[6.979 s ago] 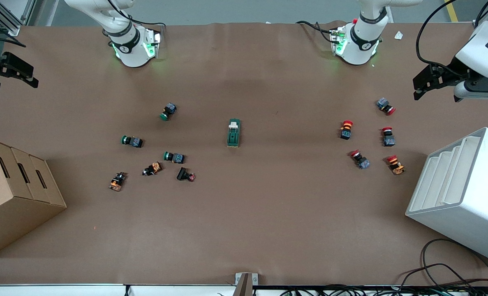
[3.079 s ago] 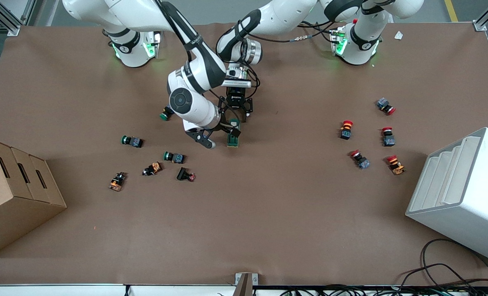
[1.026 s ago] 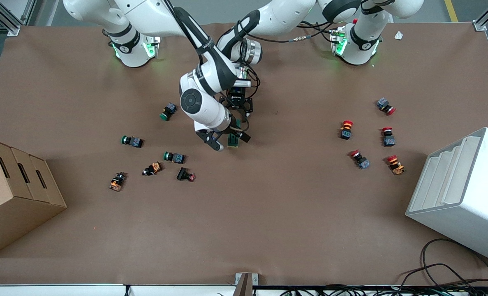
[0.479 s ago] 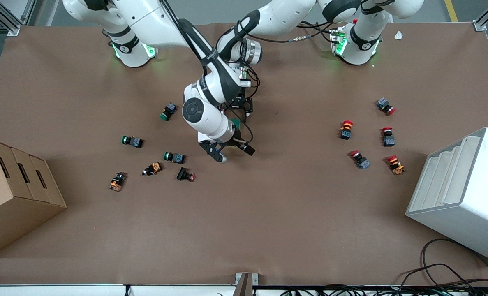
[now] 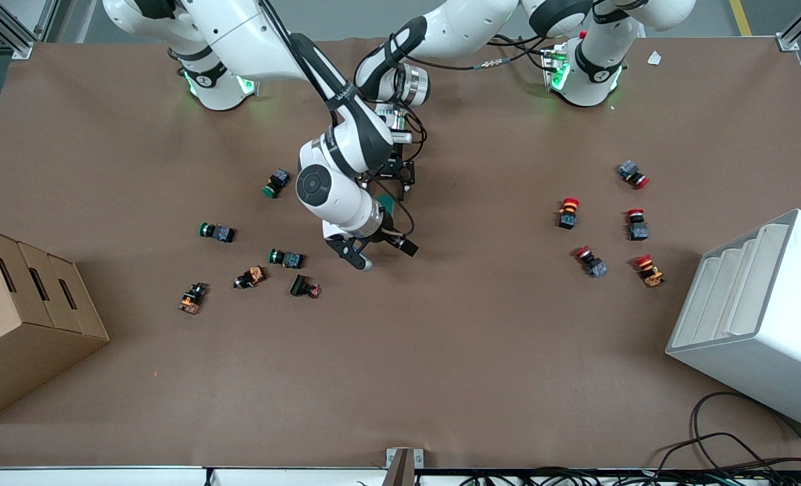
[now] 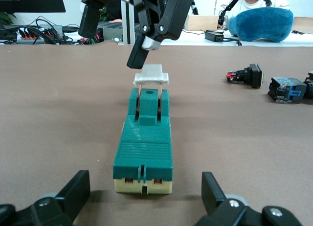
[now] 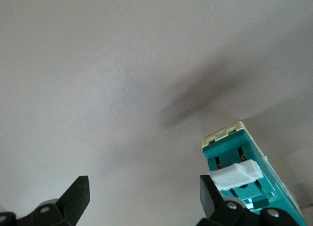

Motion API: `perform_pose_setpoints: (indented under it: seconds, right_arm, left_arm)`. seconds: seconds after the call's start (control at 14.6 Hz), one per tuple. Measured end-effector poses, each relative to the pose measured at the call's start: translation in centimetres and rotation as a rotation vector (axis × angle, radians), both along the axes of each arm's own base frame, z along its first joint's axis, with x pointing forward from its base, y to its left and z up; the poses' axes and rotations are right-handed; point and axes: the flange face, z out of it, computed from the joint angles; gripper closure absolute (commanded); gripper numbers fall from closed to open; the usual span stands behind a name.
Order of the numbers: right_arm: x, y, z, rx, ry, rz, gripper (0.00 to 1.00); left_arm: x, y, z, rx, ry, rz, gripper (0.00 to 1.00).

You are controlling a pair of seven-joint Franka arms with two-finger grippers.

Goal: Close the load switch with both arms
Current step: 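Swing the white handle down onto the contacts with the right gripper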

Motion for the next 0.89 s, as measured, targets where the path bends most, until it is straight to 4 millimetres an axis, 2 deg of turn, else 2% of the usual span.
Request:
perform_pose_setpoints:
  seconds: [0.41,0.89]
  right_arm:
    - [0.0,0.1,-0.4,0.006,-0.038,0.145,0.0]
    - [0.0,0.3,-2.8,-0.003,-0.051,0.217,0.0]
  left_arm:
    - [0.0,0.0,0.0,0.0,0.0,0.0,0.0]
    - [0.0,0.0,0.0,-0.001,0.0,0.0,0.0]
